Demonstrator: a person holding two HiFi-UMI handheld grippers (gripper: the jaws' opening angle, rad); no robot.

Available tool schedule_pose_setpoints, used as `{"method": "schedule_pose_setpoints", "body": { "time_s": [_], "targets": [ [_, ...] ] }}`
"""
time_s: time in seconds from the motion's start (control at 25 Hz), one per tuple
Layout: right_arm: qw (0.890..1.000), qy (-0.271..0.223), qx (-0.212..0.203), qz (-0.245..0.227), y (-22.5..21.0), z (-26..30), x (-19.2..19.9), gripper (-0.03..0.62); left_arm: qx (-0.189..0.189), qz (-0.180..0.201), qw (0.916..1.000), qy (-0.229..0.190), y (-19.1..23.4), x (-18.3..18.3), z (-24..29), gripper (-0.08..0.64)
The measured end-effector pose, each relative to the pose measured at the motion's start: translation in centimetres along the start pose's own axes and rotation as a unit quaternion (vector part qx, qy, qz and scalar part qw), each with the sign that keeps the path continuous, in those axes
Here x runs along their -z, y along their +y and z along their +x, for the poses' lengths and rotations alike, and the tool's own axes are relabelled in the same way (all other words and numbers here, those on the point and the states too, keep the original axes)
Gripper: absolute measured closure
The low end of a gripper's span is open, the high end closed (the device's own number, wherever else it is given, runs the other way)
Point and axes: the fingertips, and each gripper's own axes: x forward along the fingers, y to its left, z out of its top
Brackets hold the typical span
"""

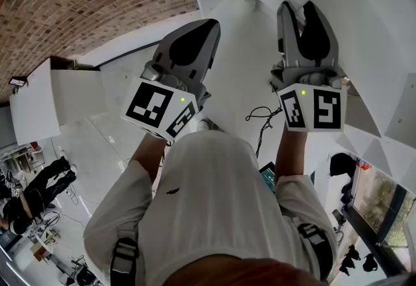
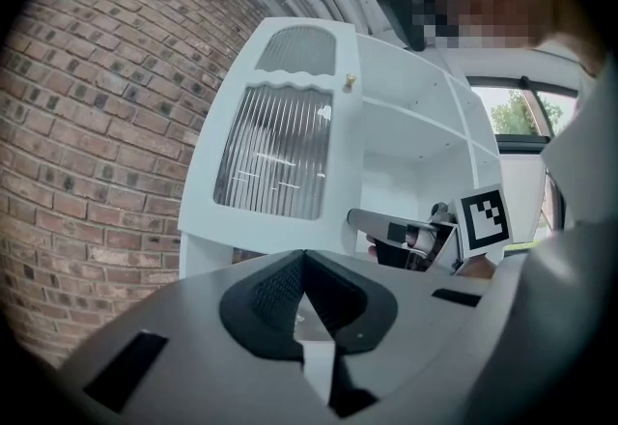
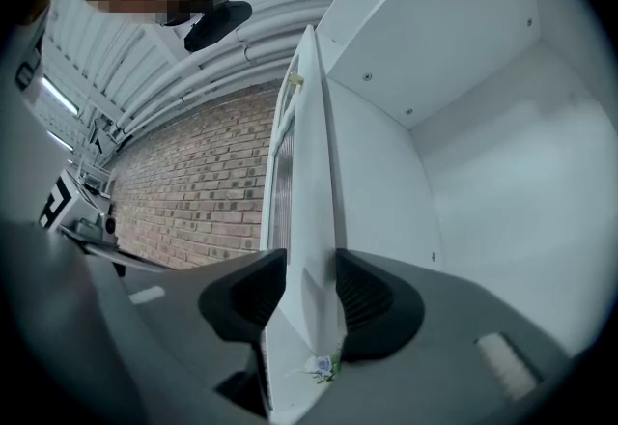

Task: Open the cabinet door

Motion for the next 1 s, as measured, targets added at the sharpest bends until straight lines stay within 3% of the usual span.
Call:
{"method": "schedule_pose_setpoints", "body": {
  "time_s": [1.0],
  "targets": [
    [1.0, 0.011, 0.0, 0.001, 3.7, -1.6, -0.1, 0.435, -0.026, 0.001, 0.9996, -0.013, 0.5, -0.4, -5.8, 0.551]
  ]
}}
